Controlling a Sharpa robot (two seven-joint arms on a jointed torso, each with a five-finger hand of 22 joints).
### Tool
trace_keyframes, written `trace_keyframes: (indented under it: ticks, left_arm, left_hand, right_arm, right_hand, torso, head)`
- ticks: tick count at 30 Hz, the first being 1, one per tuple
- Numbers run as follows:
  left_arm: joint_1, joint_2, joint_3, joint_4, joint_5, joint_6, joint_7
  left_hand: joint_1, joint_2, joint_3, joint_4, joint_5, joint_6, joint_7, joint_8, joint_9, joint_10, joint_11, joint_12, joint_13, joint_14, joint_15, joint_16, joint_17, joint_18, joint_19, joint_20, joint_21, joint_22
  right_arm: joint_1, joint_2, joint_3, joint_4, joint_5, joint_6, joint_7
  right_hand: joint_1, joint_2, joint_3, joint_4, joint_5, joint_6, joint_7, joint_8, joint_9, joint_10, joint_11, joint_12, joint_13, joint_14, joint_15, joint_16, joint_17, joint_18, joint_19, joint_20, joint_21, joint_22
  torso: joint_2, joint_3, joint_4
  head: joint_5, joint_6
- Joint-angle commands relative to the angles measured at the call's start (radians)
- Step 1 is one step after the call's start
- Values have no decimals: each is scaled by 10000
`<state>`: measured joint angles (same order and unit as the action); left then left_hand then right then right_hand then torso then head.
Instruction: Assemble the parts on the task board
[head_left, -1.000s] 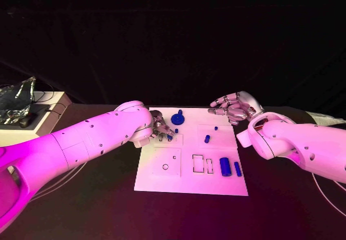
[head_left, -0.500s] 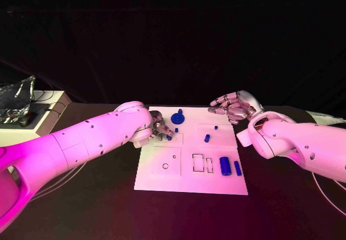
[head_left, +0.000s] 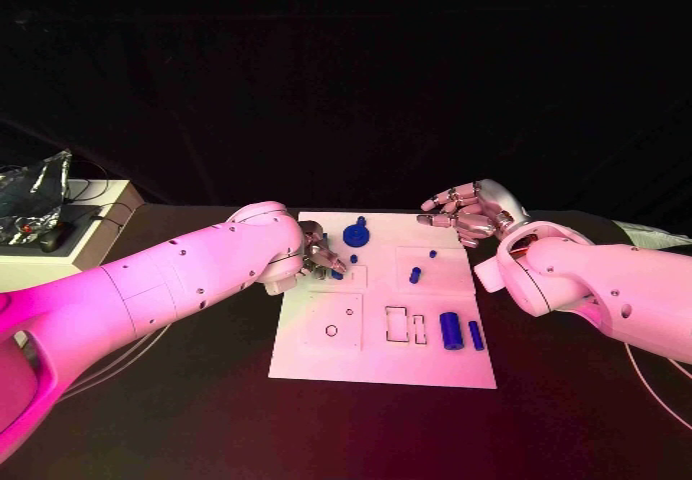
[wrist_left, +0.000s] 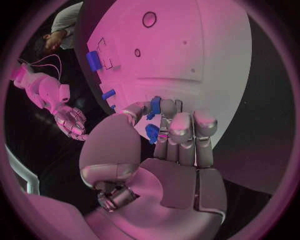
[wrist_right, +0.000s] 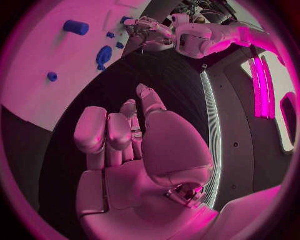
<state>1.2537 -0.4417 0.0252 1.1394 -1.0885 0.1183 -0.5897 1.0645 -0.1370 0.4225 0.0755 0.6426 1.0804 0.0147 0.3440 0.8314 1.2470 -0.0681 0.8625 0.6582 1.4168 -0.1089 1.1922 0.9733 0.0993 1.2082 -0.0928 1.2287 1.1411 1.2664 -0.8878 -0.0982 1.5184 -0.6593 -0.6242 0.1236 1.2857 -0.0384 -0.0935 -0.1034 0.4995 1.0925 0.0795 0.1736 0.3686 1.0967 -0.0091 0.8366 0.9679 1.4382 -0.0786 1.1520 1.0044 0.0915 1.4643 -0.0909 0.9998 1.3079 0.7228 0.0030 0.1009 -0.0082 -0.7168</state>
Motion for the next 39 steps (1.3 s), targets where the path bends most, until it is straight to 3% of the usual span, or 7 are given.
trace_keyframes:
  ticks: [1, 17, 22, 39]
  left_arm:
    - [-5, -9, -6, 9, -121, 228, 79]
    - [-69, 136, -25, -110, -209, 206, 131]
    - [-77, 181, -30, -152, -189, 268, 179]
    - [-110, 231, -52, -123, -148, 439, 211]
  left_hand:
    - [111, 23, 1877, -1895, 39, 1, -41, 24, 911, -22, -31, 53, -11, -45, -50, 43, -18, -63, 42, -7, -52, 10]
    - [178, 13, 1820, -1809, 12, -11, -37, 10, 890, -44, -24, 83, -58, -53, -43, 35, -79, -48, 46, 28, -99, 63]
    - [272, 190, 1286, -1758, -37, 42, -78, -32, 799, -8, -33, 134, -48, -44, -42, 95, -46, -58, 66, 73, -153, 110]
    - [547, 421, 223, -1600, -103, 236, -214, 44, 652, 140, -95, 225, 16, -9, -61, 297, 98, -38, 222, 227, -150, 355]
  right_arm:
    - [-5, -4, 2, 13, -29, 97, 71]
    - [-5, 2, 2, 21, -29, 110, 66]
    - [-5, 5, 2, 24, -29, 111, 65]
    - [-8, 22, 2, 4, -29, 116, 73]
  right_hand:
    - [-84, 6, -11, 60, 36, 22, 30, -35, 10, 68, 29, -66, 17, 51, 51, 53, 11, -42, 480, 36, 13, 1324]
    - [-84, 6, -11, 60, 36, 22, 30, -35, 10, 68, 29, -66, 17, 51, 51, 53, 11, -42, 480, 36, 13, 1324]
    - [-84, 6, -11, 60, 36, 22, 30, -35, 10, 68, 29, -66, 17, 51, 51, 53, 11, -42, 480, 36, 13, 1324]
    - [-88, 0, -19, 92, 41, 23, 34, -64, 26, 68, 31, -71, 20, 48, 53, 50, 5, -40, 479, 38, 7, 1323]
  torso:
    - [4, 2, -5]
    - [16, 15, -10]
    - [15, 19, -8]
    - [9, 9, -8]
  head:
    - [0, -3]
    - [-19, -46]
    - [-24, -60]
    - [-38, -116]
